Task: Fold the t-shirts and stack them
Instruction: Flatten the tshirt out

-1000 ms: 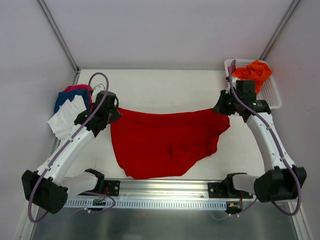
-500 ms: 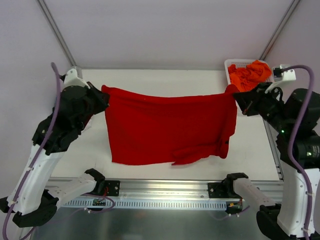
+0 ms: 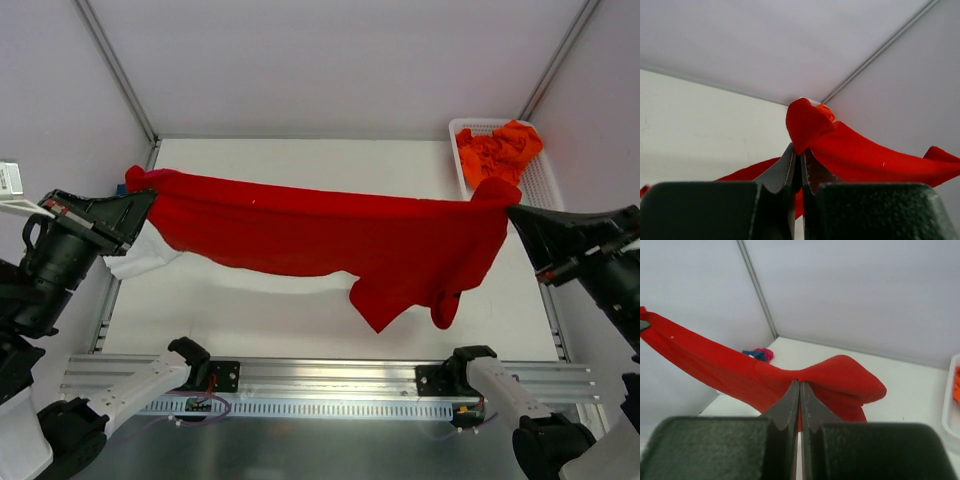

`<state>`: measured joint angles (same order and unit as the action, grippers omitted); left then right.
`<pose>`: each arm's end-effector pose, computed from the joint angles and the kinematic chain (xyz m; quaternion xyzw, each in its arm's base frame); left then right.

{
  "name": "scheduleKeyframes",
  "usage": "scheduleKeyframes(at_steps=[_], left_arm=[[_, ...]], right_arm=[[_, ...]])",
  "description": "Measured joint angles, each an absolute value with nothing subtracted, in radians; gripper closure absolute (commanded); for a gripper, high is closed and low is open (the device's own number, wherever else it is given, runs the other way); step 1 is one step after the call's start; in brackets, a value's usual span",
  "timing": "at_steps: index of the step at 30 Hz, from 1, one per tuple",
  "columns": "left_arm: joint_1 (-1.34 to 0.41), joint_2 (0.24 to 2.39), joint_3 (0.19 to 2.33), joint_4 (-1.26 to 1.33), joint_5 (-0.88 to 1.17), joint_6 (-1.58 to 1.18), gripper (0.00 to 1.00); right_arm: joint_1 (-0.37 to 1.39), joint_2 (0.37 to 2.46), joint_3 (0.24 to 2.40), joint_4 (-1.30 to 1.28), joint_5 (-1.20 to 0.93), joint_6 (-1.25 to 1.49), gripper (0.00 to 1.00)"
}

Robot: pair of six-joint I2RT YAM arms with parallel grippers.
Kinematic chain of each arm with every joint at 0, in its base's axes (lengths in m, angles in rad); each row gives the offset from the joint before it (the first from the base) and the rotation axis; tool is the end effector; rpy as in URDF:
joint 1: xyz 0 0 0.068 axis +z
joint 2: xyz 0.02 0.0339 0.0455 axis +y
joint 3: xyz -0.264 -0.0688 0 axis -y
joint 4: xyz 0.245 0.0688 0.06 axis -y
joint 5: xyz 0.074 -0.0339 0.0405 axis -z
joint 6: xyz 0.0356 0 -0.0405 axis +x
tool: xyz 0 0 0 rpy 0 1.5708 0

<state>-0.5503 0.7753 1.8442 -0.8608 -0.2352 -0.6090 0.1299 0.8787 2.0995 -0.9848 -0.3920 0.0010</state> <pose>0.0069 0.0055 0.5644 -0.1094 0.6225 -0.3607 0.6858 -0.0185 0.0113 0.5925 -0.1917 0.5960 0.1707 0.7609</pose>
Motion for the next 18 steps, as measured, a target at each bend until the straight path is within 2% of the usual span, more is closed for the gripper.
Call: scheduleKeyframes(at_steps=[9,14,18], left_arm=[[-0.392,0.768,1.942,-0.93,-0.028,-0.617,1.0],[-0.325,0.768,2.034,-0.941,0.068,-0.617,1.0],[-0.325,0.776,2.031,-0.941,0.101,-0.615,1.0]], right_arm=[[0.13,0.86,2.312,-1.01,-0.455,0.051,1.0],[0.13,0.861,2.302,-1.011,-0.47,0.072,1.0],[0.13,0.868,2.26,-1.01,-0.467,0.07,1.0]])
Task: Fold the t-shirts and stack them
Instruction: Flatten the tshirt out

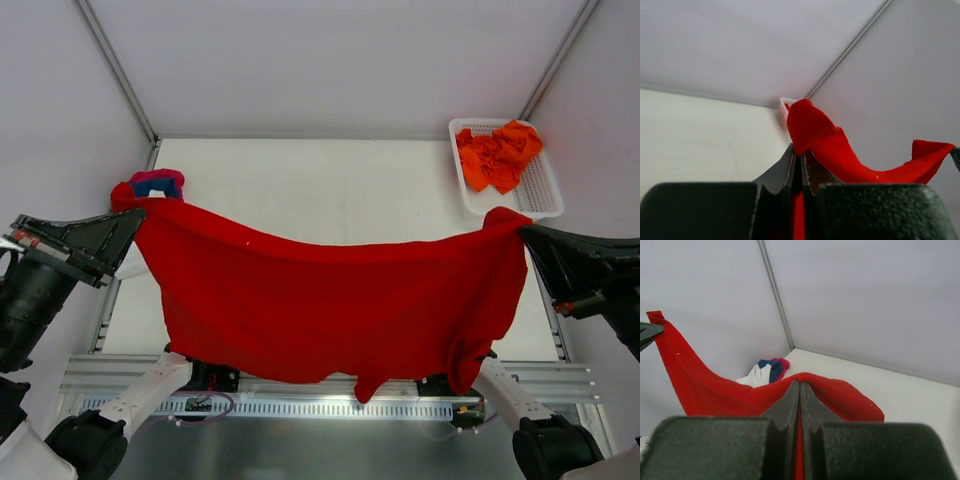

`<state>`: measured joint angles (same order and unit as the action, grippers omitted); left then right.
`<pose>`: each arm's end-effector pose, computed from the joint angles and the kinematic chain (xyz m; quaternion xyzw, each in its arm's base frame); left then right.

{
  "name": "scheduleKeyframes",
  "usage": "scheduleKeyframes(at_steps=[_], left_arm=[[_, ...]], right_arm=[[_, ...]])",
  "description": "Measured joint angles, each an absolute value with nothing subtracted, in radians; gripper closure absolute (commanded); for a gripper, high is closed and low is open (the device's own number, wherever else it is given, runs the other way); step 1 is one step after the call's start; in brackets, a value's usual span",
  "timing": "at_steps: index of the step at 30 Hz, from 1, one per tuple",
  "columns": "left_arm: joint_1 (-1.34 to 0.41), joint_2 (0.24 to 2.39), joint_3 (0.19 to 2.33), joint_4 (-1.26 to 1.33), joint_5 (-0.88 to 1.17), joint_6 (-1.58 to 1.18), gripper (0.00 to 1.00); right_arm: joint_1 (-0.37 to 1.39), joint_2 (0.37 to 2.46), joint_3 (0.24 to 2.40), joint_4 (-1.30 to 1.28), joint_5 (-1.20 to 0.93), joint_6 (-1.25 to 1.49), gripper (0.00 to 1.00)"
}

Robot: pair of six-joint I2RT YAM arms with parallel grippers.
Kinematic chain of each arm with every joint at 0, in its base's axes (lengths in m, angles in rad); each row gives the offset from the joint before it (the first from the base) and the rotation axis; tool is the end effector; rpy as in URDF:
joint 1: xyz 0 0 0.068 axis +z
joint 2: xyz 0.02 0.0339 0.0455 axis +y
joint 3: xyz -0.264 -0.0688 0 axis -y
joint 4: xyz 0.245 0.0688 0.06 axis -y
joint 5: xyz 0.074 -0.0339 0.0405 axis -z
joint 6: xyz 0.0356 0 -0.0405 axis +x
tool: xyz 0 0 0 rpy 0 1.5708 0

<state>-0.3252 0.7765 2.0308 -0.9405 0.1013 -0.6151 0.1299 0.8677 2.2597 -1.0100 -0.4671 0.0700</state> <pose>-0.0438 0.0110 0.5838 -0.0443 0.5869 -0.3925 0.7067 -0.0695 0.0071 0.6061 -0.2080 0.5388 0.2094 0.7890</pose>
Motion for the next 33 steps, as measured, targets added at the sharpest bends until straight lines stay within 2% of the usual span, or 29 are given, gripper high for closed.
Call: scheduleKeyframes(at_steps=[3,8,13,16,21,27,33], left_arm=[[-0.325,0.799,1.962,-0.935,0.097,-0.609,1.0],[-0.325,0.892,1.766,-0.904,0.012,-0.583,1.0],[-0.304,1.061,1.541,-0.826,-0.094,-0.569,1.0],[-0.286,1.203,1.472,-0.786,-0.171,-0.583,1.0],[-0.28,1.434,1.466,-0.7,-0.281,-0.588,1.0],[-0.28,1.819,1.585,-0.612,-0.395,-0.582,1.0],[-0.28,2.139,1.715,-0.573,-0.436,-0.563,1.0]], right_arm=[[0.13,0.87,2.18,-1.001,-0.427,0.051,1.0],[0.13,0.908,1.919,-0.923,-0.349,0.005,1.0],[0.126,1.121,1.735,-0.806,-0.327,-0.005,1.0],[0.112,1.333,1.689,-0.706,-0.347,-0.004,1.0],[0.101,1.686,1.737,-0.625,-0.367,-0.002,1.0],[0.097,2.091,2.012,-0.618,-0.416,0.03,1.0],[0.097,2.288,2.167,-0.627,-0.43,0.045,1.0]])
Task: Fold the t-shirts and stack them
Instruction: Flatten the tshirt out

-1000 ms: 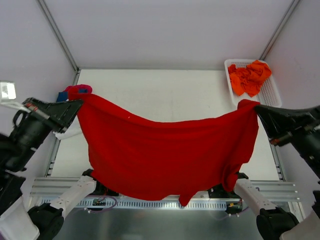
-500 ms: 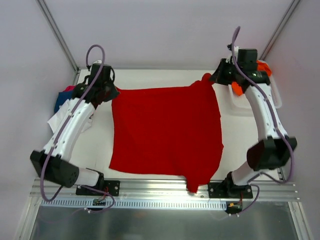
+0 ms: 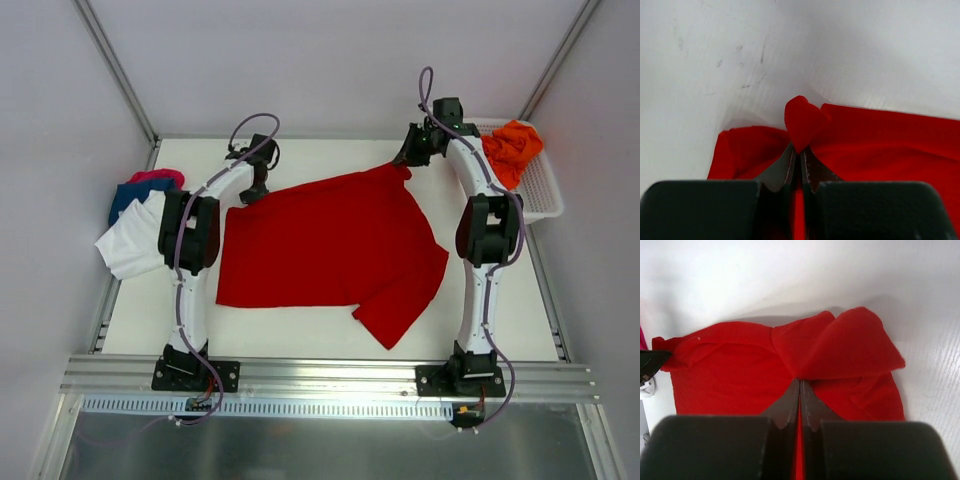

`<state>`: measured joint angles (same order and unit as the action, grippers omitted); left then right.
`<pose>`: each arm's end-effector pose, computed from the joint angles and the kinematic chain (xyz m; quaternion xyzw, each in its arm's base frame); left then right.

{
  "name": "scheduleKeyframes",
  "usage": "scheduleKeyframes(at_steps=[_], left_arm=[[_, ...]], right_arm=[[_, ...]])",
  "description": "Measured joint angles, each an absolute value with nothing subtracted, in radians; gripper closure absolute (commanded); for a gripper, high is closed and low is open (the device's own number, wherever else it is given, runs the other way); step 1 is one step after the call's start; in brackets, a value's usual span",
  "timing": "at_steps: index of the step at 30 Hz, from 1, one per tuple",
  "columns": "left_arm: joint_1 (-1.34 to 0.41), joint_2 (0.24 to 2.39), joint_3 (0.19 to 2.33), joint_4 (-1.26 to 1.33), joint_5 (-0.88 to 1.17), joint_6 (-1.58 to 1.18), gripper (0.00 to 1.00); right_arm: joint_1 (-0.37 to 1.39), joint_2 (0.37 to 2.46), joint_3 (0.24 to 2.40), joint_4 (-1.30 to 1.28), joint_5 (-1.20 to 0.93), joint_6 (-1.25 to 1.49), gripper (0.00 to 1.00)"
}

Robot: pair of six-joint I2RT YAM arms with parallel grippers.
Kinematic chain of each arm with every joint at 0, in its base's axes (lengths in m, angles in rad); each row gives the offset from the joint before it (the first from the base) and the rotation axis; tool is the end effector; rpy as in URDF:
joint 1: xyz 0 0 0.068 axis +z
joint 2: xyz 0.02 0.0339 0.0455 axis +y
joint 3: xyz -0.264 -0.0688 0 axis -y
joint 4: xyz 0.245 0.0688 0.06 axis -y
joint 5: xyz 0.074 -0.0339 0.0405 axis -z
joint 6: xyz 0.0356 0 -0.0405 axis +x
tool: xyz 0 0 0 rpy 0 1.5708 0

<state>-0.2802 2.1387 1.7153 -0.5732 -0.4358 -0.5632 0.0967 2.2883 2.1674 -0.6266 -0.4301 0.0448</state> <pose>0.4537 -0.1149 0.2009 -0.1927 0.9184 0.0760 0.3371 0.5182 0.0652 0.2701 -0.1086 0.8928 0.2227 0.3761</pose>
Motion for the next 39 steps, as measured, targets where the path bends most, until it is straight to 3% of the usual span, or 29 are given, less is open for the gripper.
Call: scheduleKeyframes(at_steps=[7,11,21,39], left_arm=[[-0.28,2.223,1.813,-0.575,-0.498,-0.524,1.0],[-0.28,2.218,1.81,-0.557,-0.538,-0.523,1.0],[-0.28,2.127,1.656,-0.567,-0.621,-0.555,1.0],[-0.309,1.894,1.435,-0.558,-0.692,-0.643,1.0]], right_arm=[[0.103,2.321,2.154,-0.673,-0.404,0.014,1.0],[0.111,2.282,2.04,-0.675,-0.375,-0.023,1.0],[0.167,2.086,1.744,-0.731,-0.221,-0.097,1.0],[0.205,1.941,1.569,-0.689,-0.146,-0.099,1.0]])
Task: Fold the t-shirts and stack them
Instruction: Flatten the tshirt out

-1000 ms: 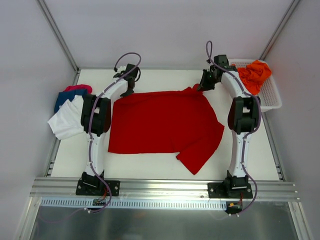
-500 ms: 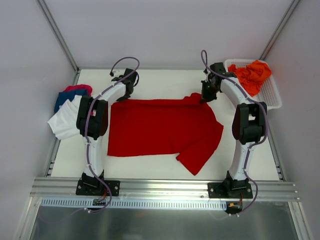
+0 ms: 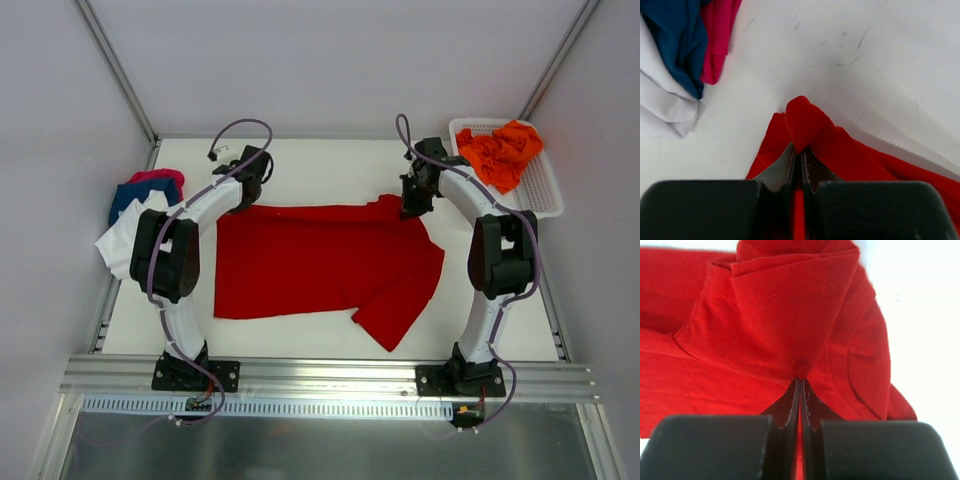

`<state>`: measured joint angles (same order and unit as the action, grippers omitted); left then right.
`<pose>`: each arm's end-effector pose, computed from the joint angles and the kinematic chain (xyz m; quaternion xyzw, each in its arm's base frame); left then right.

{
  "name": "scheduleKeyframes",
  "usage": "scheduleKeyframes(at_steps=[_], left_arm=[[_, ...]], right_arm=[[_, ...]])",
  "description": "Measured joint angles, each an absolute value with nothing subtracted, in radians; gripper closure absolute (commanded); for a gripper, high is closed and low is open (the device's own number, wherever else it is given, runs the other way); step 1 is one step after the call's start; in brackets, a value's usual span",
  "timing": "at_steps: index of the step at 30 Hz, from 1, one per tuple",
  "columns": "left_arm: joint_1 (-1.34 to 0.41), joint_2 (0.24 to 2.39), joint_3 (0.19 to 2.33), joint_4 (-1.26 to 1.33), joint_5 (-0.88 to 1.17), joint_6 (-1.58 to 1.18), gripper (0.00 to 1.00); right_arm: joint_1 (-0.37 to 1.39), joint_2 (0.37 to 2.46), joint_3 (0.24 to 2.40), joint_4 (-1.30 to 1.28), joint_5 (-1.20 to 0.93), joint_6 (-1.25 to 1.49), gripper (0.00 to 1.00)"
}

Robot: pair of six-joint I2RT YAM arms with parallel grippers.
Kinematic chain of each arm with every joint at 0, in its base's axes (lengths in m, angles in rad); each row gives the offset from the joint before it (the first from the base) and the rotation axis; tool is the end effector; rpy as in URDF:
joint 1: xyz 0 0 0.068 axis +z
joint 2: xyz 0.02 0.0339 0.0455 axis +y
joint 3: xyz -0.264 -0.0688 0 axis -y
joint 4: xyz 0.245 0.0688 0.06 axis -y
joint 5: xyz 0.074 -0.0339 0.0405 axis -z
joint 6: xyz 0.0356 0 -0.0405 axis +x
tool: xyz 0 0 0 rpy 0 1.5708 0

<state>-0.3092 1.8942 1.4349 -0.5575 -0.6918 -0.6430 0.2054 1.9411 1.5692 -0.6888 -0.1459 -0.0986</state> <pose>0.3912 -0.1011 0.2227 -0.2418 0.8769 0.1719 0.3781 0.4091 0.0905 0.2312 -0.1643 0.9512 0.0839 0.2475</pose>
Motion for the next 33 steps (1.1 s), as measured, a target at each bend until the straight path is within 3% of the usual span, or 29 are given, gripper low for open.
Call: scheduleKeyframes(at_steps=[10,18,19,20,21,22,24,26,27,29,33], left_arm=[[-0.34,1.887,1.473,-0.566,-0.738,-0.62,1.0],[-0.33,2.101,1.742,-0.56,-0.764,-0.58,1.0],[-0.326,2.125,1.775,-0.563,-0.762,-0.574,1.0],[-0.323,2.145,1.809,-0.566,-0.763,-0.565,1.0],[-0.316,2.175,1.86,-0.566,-0.76,-0.555,0.91],[-0.312,2.193,1.891,-0.563,-0.761,-0.546,0.76],[-0.299,2.239,1.97,-0.559,-0.766,-0.518,0.42],[-0.285,2.262,2.006,-0.55,-0.78,-0.51,0.08],[-0.279,2.265,2.011,-0.55,-0.791,-0.51,0.02],[-0.269,2.266,2.012,-0.551,-0.818,-0.514,0.01],[-0.257,2.246,2.003,-0.55,-0.823,-0.508,0.07]], right_arm=[[0.229,1.903,1.531,-0.686,-0.102,-0.088,1.0],[0.229,2.049,1.886,-0.675,-0.072,-0.076,0.99],[0.228,2.096,1.966,-0.68,-0.072,-0.072,0.93],[0.226,2.148,2.047,-0.679,-0.073,-0.067,0.5],[0.223,2.21,2.137,-0.688,-0.085,-0.057,0.33],[0.22,2.273,2.228,-0.689,-0.097,-0.051,0.26],[0.212,2.4,2.393,-0.696,-0.124,-0.047,0.24],[0.202,2.455,2.415,-0.681,-0.14,-0.044,0.24],[0.199,2.46,2.39,-0.679,-0.143,-0.042,0.24],[0.191,2.439,2.267,-0.635,-0.142,-0.041,0.22],[0.184,2.306,1.96,-0.565,-0.143,-0.039,0.2]])
